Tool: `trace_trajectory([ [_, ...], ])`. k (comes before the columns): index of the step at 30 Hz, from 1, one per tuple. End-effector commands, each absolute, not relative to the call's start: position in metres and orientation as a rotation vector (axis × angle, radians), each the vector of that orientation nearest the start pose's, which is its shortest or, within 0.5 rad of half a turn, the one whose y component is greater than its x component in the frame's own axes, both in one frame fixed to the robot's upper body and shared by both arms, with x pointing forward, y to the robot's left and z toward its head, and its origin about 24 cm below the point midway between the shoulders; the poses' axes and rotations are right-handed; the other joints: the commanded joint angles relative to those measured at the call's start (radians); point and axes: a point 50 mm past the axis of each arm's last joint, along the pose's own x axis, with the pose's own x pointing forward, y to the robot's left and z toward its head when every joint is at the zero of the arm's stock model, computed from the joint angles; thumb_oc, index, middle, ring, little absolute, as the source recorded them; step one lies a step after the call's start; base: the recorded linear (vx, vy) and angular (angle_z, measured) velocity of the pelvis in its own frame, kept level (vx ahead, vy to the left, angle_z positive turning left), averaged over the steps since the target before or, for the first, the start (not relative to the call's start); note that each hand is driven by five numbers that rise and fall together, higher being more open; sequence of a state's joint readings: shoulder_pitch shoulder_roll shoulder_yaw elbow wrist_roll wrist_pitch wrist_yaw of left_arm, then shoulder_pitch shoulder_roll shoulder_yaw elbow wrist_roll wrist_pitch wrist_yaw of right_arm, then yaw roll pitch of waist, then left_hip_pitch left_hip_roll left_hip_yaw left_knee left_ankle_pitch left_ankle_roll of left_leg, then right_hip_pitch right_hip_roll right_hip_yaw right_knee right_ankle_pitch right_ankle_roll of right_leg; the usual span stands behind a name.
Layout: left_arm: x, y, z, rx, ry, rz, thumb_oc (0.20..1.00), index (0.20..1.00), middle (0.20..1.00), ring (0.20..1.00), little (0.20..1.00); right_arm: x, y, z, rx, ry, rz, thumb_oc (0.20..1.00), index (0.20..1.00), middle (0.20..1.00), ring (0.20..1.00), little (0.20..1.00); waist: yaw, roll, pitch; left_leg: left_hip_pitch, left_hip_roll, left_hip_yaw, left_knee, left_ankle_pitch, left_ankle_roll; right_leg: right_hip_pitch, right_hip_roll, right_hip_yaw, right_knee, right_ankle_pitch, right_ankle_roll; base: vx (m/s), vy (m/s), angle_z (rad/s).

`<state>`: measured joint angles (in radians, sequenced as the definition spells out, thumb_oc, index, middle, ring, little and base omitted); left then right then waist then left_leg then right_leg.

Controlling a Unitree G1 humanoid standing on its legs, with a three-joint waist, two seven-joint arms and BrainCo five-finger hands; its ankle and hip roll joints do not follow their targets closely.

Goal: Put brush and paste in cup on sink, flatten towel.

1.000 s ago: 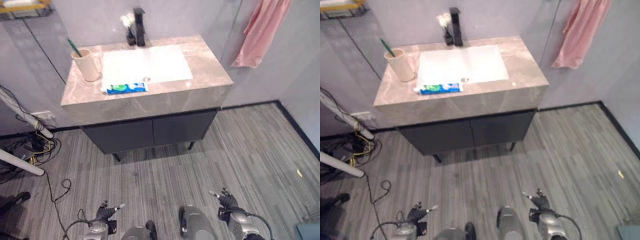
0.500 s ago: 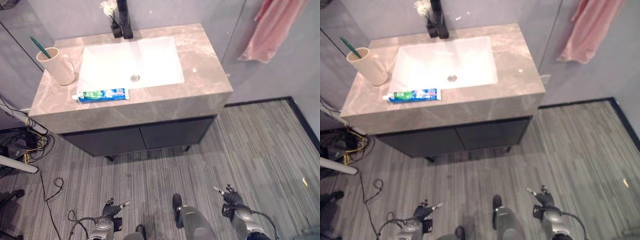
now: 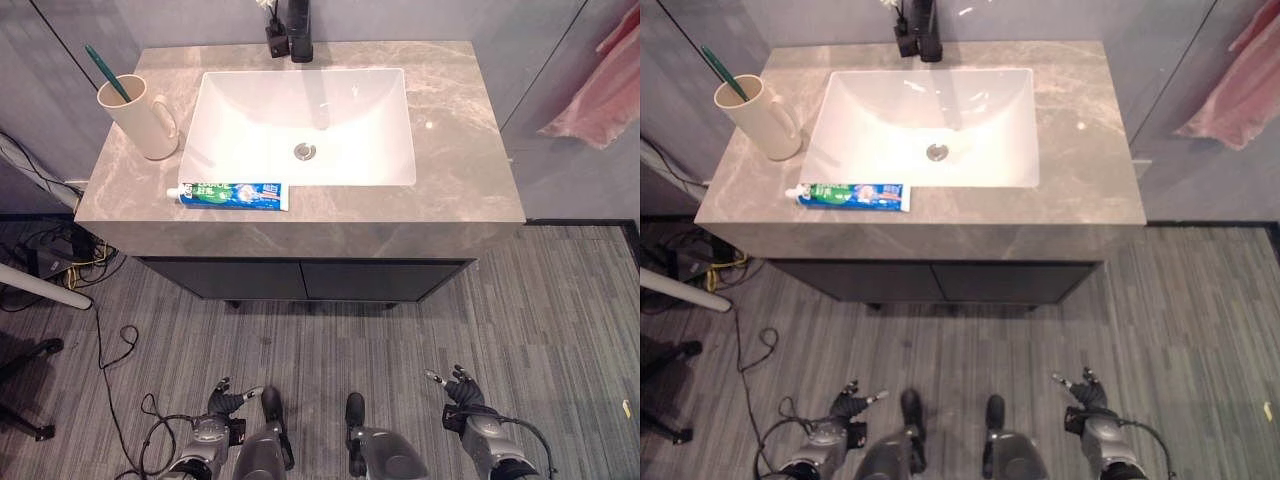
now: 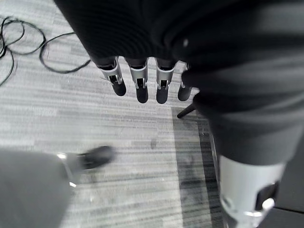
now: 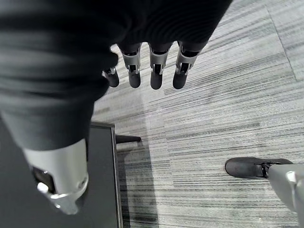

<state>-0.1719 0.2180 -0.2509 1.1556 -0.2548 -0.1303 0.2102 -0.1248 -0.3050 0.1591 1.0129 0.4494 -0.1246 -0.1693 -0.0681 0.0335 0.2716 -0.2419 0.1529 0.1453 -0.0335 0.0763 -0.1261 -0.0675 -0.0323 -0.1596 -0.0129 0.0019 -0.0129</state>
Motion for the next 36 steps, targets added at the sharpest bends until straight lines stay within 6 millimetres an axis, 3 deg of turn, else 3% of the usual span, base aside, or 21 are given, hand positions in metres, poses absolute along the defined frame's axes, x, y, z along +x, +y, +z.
trace_trajectory([
  [1, 0.175, 0.239, -0.124, 0.312, 0.824, 0.241, 1.000, 1.000, 1.000, 1.000, 1.000, 0.192, -0.255, -0.105, -0.092, 0.709, -0.335, 1.000, 1.000, 1.000, 1.000, 1.000, 0.019, 0.013, -0.043, -0.051, -0.039, -0.071, 0.075, 0.090, 0.049, -0.002, -0.057, 0.133, 0.144, -0.087, 0.118, 0.31, 0.301, -0.86],
  [3, 0.170, 0.243, -0.125, 0.317, 0.836, 0.246, 1.000, 1.000, 1.000, 1.000, 1.000, 0.195, -0.253, -0.103, -0.079, 0.697, -0.328, 1.000, 1.000, 1.000, 1.000, 1.000, 0.023, 0.008, -0.043, -0.065, -0.066, -0.080, 0.134, 0.058, 0.070, 0.002, -0.079, 0.157, 0.199, -0.100, 0.124, 0.30, 0.324, -0.87],
  [4, 0.169, 0.248, -0.125, 0.340, 0.836, 0.242, 1.000, 1.000, 1.000, 1.000, 1.000, 0.199, -0.250, -0.100, -0.068, 0.677, -0.315, 1.000, 1.000, 1.000, 1.000, 1.000, 0.026, 0.001, -0.035, -0.051, -0.089, -0.062, 0.171, 0.014, 0.102, -0.031, -0.103, 0.180, 0.300, -0.081, 0.137, 0.20, 0.253, -0.41],
  [5, 0.169, 0.248, -0.125, 0.340, 0.836, 0.242, 1.000, 1.000, 1.000, 1.000, 1.000, 0.199, -0.250, -0.100, -0.068, 0.677, -0.315, 1.000, 1.000, 1.000, 1.000, 1.000, 0.026, 0.001, -0.035, -0.051, -0.089, -0.062, 0.171, 0.014, 0.102, -0.031, -0.103, 0.181, 0.300, -0.080, 0.137, 0.21, 0.307, -0.26],
  [7, 0.169, 0.252, -0.122, 0.398, 0.830, 0.215, 1.000, 1.000, 1.000, 1.000, 1.000, 0.204, -0.247, -0.097, -0.077, 0.656, -0.296, 1.000, 1.000, 1.000, 1.000, 1.000, 0.024, -0.002, -0.024, -0.009, -0.112, -0.042, 0.171, -0.019, 0.134, -0.086, -0.131, 0.182, 0.439, 0.006, 0.141, 0.13, 0.190, -0.21],
  [8, 0.169, 0.252, -0.122, 0.398, 0.830, 0.215, 1.000, 1.000, 1.000, 1.000, 1.000, 0.204, -0.247, -0.097, -0.077, 0.656, -0.296, 1.000, 1.000, 1.000, 1.000, 1.000, 0.026, 0.000, -0.026, -0.011, -0.109, -0.041, 0.170, -0.018, 0.134, -0.089, -0.129, 0.183, 0.437, 0.009, 0.141, 0.12, 0.246, -0.25],
  [9, 0.166, 0.259, -0.121, 0.447, 0.830, 0.208, 1.000, 1.000, 1.000, 1.000, 1.000, 0.212, -0.244, -0.091, -0.090, 0.619, -0.266, 1.000, 1.000, 1.000, 1.000, 1.000, 0.022, 0.009, 0.000, 0.039, -0.108, -0.022, 0.147, -0.026, 0.152, -0.156, -0.129, 0.146, 0.560, 0.068, 0.141, 0.14, 0.251, -0.31],
  [11, 0.159, 0.261, -0.123, 0.462, 0.851, 0.200, 1.000, 1.000, 1.000, 1.000, 1.000, 0.212, -0.243, -0.091, -0.098, 0.615, -0.255, 1.000, 1.000, 1.000, 1.000, 1.000, 0.017, 0.016, 0.011, 0.073, -0.110, -0.021, 0.127, -0.035, 0.161, -0.201, -0.112, 0.124, 0.616, 0.062, 0.141, 0.17, 0.221, -0.36],
  [12, 0.158, 0.261, -0.124, 0.470, 0.852, 0.196, 1.000, 1.000, 1.000, 1.000, 1.000, 0.212, -0.243, -0.090, -0.101, 0.609, -0.254, 1.000, 1.000, 1.000, 1.000, 1.000, 0.011, 0.013, 0.013, 0.085, -0.115, -0.023, 0.119, -0.035, 0.160, -0.219, -0.092, 0.119, 0.599, 0.044, 0.139, 0.14, 0.085, -0.24],
  [15, 0.153, 0.262, -0.126, 0.474, 0.863, 0.208, 1.000, 1.000, 1.000, 1.000, 1.000, 0.215, -0.242, -0.089, -0.099, 0.600, -0.263, 1.000, 1.000, 1.000, 1.000, 1.000, 0.010, -0.002, 0.007, 0.103, -0.113, -0.023, 0.095, -0.045, 0.140, -0.218, -0.118, 0.067, 0.359, 0.029, 0.145, 0.15, -0.071, -0.04],
  [16, 0.153, 0.262, -0.127, 0.468, 0.870, 0.223, 1.000, 1.000, 1.000, 1.000, 1.000, 0.216, -0.242, -0.088, -0.097, 0.599, -0.270, 1.000, 1.000, 1.000, 1.000, 1.000, 0.005, -0.014, 0.004, 0.109, -0.120, -0.034, 0.094, -0.058, 0.129, -0.218, -0.122, 0.087, 0.193, 0.055, 0.156, 0.21, -0.199, -0.09],
  [17, 0.151, 0.264, -0.128, 0.483, 0.885, 0.224, 1.000, 1.000, 1.000, 1.000, 1.000, 0.214, -0.245, -0.089, -0.112, 0.599, -0.275, 1.000, 1.000, 1.000, 1.000, 1.000, -0.005, -0.020, 0.002, 0.112, -0.124, -0.064, 0.096, -0.068, 0.126, -0.207, -0.102, 0.168, 0.160, 0.055, 0.164, 0.22, -0.179, 0.00],
  [18, 0.148, 0.264, -0.129, 0.481, 0.897, 0.232, 1.000, 1.000, 1.000, 1.000, 1.000, 0.208, -0.243, -0.094, -0.101, 0.626, -0.278, 1.000, 1.000, 1.000, 1.000, 1.000, 0.002, -0.029, -0.005, 0.111, -0.121, -0.068, 0.114, -0.072, 0.119, -0.178, -0.098, 0.194, 0.155, 0.047, 0.170, 0.23, -0.244, 0.45],
  [19, 0.143, 0.261, -0.133, 0.476, 0.917, 0.240, 1.000, 1.000, 1.000, 1.000, 1.000, 0.211, -0.241, -0.094, -0.117, 0.627, -0.274, 1.000, 1.000, 1.000, 1.000, 1.000, 0.024, -0.050, -0.024, 0.112, -0.112, -0.075, 0.106, -0.063, 0.110, -0.138, -0.093, 0.165, 0.102, 0.060, 0.160, 0.18, -0.245, 0.64],
  [20, 0.141, 0.260, -0.134, 0.472, 0.925, 0.242, 1.000, 1.000, 1.000, 1.000, 1.000, 0.211, -0.244, -0.092, -0.127, 0.623, -0.279, 1.000, 1.000, 1.000, 1.000, 1.000, 0.026, -0.050, -0.035, 0.109, -0.106, -0.080, 0.099, -0.058, 0.103, -0.126, -0.091, 0.151, 0.075, 0.065, 0.159, 0.12, -0.217, 0.66],
  [26, 0.135, 0.255, -0.136, 0.453, 0.910, 0.268, 1.000, 1.000, 1.000, 1.000, 1.000, 0.213, -0.260, -0.087, -0.200, 0.614, -0.325, 1.000, 1.000, 1.000, 1.000, 1.000, 0.045, -0.043, -0.055, 0.098, -0.081, -0.117, 0.079, -0.032, 0.070, -0.076, -0.079, 0.085, 0.019, 0.059, 0.143, 0.07, -0.160, 0.39],
  [31, 0.159, 0.258, -0.110, 0.568, 0.683, 0.148, 1.000, 1.000, 1.000, 1.000, 1.000, 0.203, -0.275, -0.093, -0.198, 0.662, -0.402, 1.000, 1.000, 1.000, 1.000, 1.000, 0.066, -0.018, -0.057, 0.102, -0.073, -0.155, 0.049, -0.011, 0.056, -0.050, -0.081, 0.038, 0.011, 0.043, 0.140, 0.04, -0.082, 0.30],
  [36, 0.160, 0.278, -0.073, 0.667, 0.493, 0.076, 1.000, 1.000, 1.000, 1.000, 1.000, 0.185, -0.289, -0.101, -0.216, 0.738, -0.444, 1.000, 1.000, 1.000, 1.000, 1.000, 0.091, 0.014, -0.065, 0.112, -0.079, -0.173, 0.030, -0.005, 0.053, -0.034, -0.094, 0.015, 0.014, 0.030, 0.144, 0.04, -0.017, 0.15],
])
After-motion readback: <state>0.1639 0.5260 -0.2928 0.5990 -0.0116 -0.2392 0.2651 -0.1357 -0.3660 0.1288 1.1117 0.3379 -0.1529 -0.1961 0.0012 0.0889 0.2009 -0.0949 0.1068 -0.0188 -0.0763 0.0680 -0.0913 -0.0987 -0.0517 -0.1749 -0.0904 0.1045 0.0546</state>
